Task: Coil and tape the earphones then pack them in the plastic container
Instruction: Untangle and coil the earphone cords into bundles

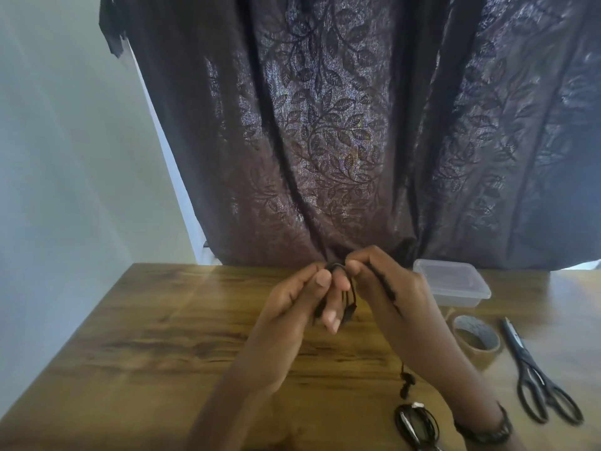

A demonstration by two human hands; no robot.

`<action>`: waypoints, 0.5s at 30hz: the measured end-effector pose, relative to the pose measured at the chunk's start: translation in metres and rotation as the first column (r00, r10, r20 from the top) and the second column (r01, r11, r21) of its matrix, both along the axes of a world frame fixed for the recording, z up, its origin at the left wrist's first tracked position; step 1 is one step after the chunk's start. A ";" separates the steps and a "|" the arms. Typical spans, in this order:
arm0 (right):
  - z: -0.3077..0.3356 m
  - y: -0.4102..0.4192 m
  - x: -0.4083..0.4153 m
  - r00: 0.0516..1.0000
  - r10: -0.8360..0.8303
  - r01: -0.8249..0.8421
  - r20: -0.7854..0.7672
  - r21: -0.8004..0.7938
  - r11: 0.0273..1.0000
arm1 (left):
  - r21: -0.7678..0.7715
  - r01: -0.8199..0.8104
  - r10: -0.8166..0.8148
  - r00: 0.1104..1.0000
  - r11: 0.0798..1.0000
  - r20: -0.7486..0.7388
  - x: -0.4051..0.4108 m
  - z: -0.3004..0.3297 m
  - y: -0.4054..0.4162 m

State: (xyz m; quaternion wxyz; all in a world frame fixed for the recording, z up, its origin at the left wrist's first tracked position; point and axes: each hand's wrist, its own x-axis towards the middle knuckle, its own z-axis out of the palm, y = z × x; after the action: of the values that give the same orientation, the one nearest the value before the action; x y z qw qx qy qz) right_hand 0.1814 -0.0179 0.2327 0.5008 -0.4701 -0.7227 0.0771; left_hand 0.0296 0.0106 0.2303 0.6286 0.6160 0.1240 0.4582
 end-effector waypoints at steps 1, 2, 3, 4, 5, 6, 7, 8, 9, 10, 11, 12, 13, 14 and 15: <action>-0.006 0.001 -0.002 1.000 0.006 -0.006 -0.016 -0.008 1.000 | -0.031 0.022 -0.021 0.999 0.999 0.034 0.001 -0.001 0.000; -0.012 0.002 -0.004 1.000 0.004 -0.005 -0.027 -0.016 1.000 | -0.059 0.040 -0.036 0.997 0.997 0.065 0.001 -0.002 0.001; -0.019 0.002 -0.006 0.999 -0.001 -0.001 -0.042 -0.036 0.999 | -0.078 0.051 -0.044 0.995 0.996 0.089 0.001 -0.003 0.001; -0.025 0.002 -0.009 0.998 -0.008 0.004 -0.059 -0.065 0.998 | -0.092 0.053 -0.043 0.993 0.994 0.106 0.002 -0.005 0.002; -0.031 0.001 -0.011 0.997 -0.011 0.004 -0.074 -0.094 0.996 | -0.104 0.048 -0.036 0.992 0.993 0.118 0.002 -0.006 0.003; -0.036 -0.001 -0.014 0.997 -0.014 0.004 -0.082 -0.118 0.993 | -0.113 0.040 -0.026 0.992 0.993 0.123 0.003 -0.007 0.005; -0.040 -0.002 -0.017 0.997 -0.010 -0.001 -0.083 -0.138 0.991 | -0.111 0.027 -0.013 0.993 0.993 0.119 0.002 -0.008 0.006; -0.044 -0.004 -0.019 0.997 -0.004 -0.008 -0.079 -0.152 0.988 | -0.091 -0.002 0.011 0.995 0.996 0.098 0.002 -0.009 0.008; -0.046 -0.006 -0.021 0.997 0.003 -0.015 -0.075 -0.166 0.986 | -0.057 -0.043 0.047 0.997 0.997 0.063 0.003 -0.010 0.010; -0.048 -0.007 -0.022 0.998 0.007 -0.019 -0.067 -0.178 0.984 | -0.013 -0.092 0.092 0.995 0.996 0.025 0.003 -0.011 0.011; -0.049 -0.009 -0.023 0.999 0.007 -0.017 -0.049 -0.190 0.982 | 0.030 -0.141 0.141 0.990 0.990 -0.006 0.004 -0.012 0.012; -0.049 -0.010 -0.024 1.000 0.006 -0.010 -0.020 -0.198 0.980 | 0.073 -0.191 0.194 0.980 0.979 -0.034 0.005 -0.014 0.012; -0.048 -0.012 -0.024 1.000 0.006 -0.002 0.019 -0.208 0.978 | 0.120 -0.238 0.246 0.967 0.964 -0.064 0.007 -0.015 0.012; -0.048 -0.013 -0.024 0.998 0.005 0.010 0.069 -0.220 0.975 | 0.172 -0.276 0.295 0.950 0.946 -0.097 0.008 -0.016 0.012; -0.046 -0.015 -0.024 0.993 0.004 0.025 0.122 -0.234 0.972 | 0.226 -0.302 0.335 0.933 0.926 -0.128 0.010 -0.018 0.012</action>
State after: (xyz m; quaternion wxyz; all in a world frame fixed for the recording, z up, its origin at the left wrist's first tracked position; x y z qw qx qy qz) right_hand 0.1570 -0.0328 0.1863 0.3972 -0.5337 -0.7351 0.1305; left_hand 0.0392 0.0229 0.2121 0.4671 0.6840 0.2267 0.5124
